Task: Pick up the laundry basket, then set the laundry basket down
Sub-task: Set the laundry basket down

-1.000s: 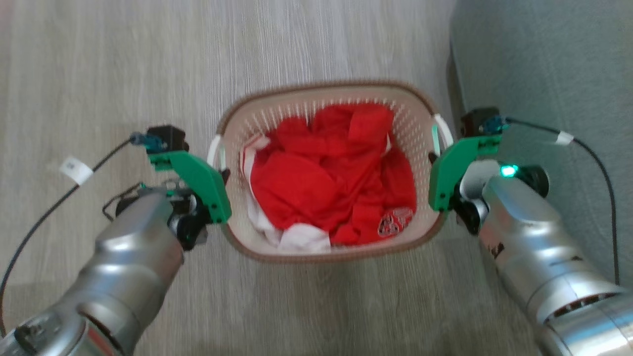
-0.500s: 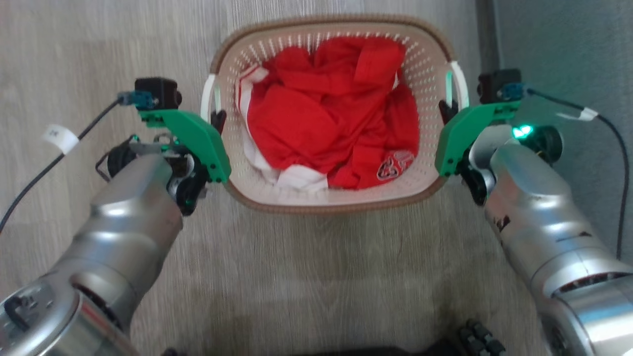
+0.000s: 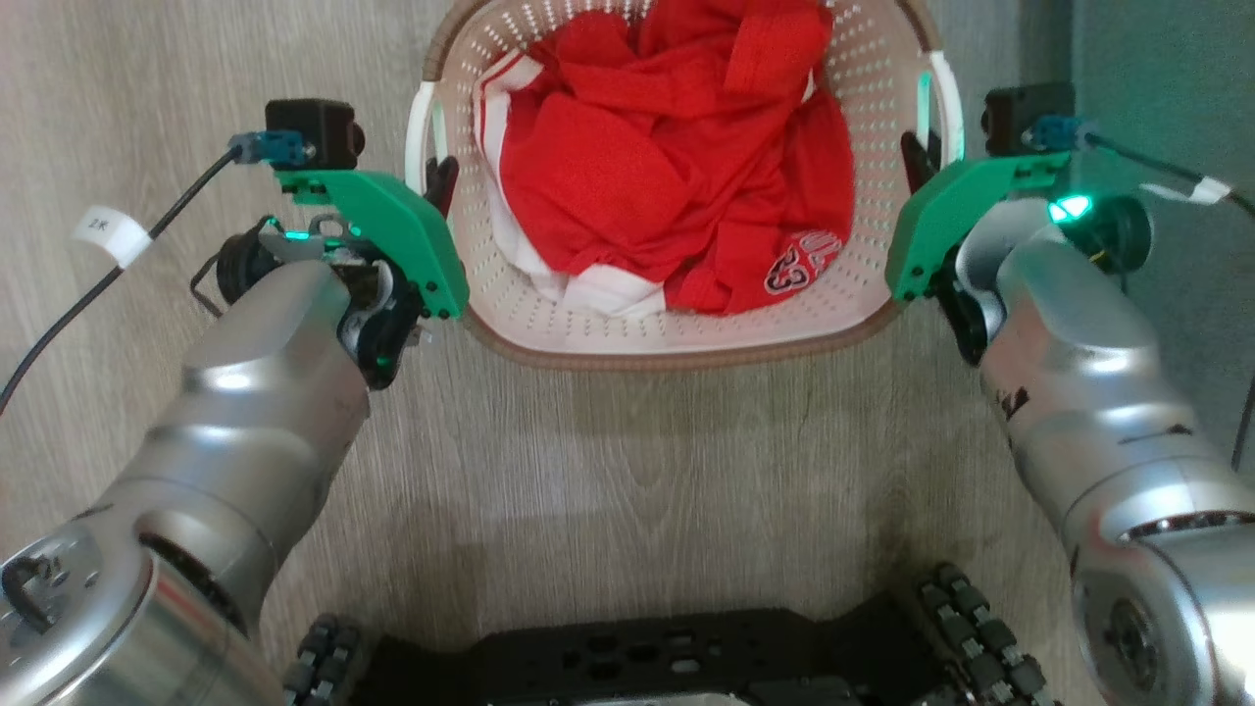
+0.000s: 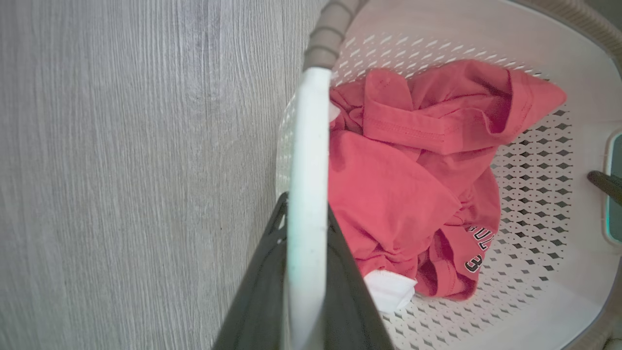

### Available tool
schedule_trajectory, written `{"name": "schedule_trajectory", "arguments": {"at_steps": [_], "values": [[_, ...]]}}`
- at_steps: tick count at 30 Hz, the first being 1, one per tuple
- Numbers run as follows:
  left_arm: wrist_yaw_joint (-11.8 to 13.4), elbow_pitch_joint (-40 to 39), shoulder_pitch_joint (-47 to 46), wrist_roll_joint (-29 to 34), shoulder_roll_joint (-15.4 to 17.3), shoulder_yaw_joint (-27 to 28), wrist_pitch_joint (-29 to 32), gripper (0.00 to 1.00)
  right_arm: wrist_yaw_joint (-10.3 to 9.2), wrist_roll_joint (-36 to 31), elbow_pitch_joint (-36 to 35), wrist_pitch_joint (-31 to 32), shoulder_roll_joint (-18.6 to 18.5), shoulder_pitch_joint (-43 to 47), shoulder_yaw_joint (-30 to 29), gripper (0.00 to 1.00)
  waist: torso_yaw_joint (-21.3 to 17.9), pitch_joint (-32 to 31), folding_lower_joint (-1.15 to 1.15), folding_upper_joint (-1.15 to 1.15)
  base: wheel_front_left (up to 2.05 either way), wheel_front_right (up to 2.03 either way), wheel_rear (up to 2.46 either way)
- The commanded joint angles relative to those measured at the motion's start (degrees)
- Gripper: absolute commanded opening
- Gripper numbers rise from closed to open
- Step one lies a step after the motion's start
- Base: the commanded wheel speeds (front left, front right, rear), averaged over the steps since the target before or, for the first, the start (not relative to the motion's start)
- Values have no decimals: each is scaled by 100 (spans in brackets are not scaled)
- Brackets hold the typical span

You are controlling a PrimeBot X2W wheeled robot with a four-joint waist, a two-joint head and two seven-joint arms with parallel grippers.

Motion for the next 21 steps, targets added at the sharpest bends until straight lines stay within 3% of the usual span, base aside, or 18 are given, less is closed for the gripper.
{"name": "schedule_trajectory", "arguments": {"at_steps": [1, 21], "values": [[54, 103, -163, -21, 409, 79, -118, 0, -109, -198, -25, -124, -316, -21, -192, 0, -5, 186, -1, 0, 0, 0, 0], [54, -15, -238, -138, 378, -122, -196, 0, -109, -1501, -168, -240, -239, -12, -1555, 0, 55, 501, -1, 0, 0, 0, 0]]}}
